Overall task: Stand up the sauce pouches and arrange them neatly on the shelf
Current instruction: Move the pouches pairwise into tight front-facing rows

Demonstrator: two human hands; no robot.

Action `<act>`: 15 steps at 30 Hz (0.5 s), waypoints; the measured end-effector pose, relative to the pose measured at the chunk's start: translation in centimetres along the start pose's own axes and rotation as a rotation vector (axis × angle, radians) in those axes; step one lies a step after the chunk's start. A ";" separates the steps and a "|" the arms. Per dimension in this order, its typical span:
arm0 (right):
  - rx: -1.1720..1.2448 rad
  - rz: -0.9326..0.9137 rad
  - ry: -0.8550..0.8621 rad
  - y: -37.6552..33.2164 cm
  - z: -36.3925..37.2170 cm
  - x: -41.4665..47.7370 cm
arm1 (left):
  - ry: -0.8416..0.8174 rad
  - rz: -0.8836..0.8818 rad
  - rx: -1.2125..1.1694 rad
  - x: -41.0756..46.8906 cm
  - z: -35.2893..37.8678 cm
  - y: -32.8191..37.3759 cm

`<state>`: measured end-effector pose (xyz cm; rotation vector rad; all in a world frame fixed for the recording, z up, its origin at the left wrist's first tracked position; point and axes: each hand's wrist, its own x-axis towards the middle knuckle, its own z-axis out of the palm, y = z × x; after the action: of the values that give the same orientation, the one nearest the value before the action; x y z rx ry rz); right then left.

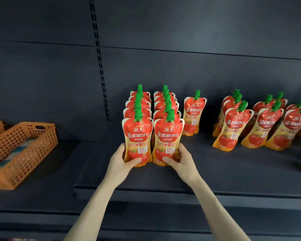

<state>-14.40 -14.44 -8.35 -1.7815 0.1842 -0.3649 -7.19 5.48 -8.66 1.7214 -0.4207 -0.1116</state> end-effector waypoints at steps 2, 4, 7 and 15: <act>-0.065 0.002 0.036 0.5 0.1 -0.1 | 0.024 -0.003 0.029 0.2 0.0 -0.3; -0.082 -0.015 0.068 0.4 0.1 -0.2 | 0.034 0.007 0.066 0.2 0.1 -0.4; -0.104 -0.031 0.065 0.6 -0.1 -0.4 | 0.047 0.021 0.102 0.1 0.1 -0.5; -0.110 -0.052 0.057 0.9 -0.3 -0.5 | 0.062 0.035 0.103 0.2 0.1 -0.8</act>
<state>-14.88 -14.73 -9.20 -1.8880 0.2015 -0.4510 -6.84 5.43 -9.39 1.8131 -0.4168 -0.0113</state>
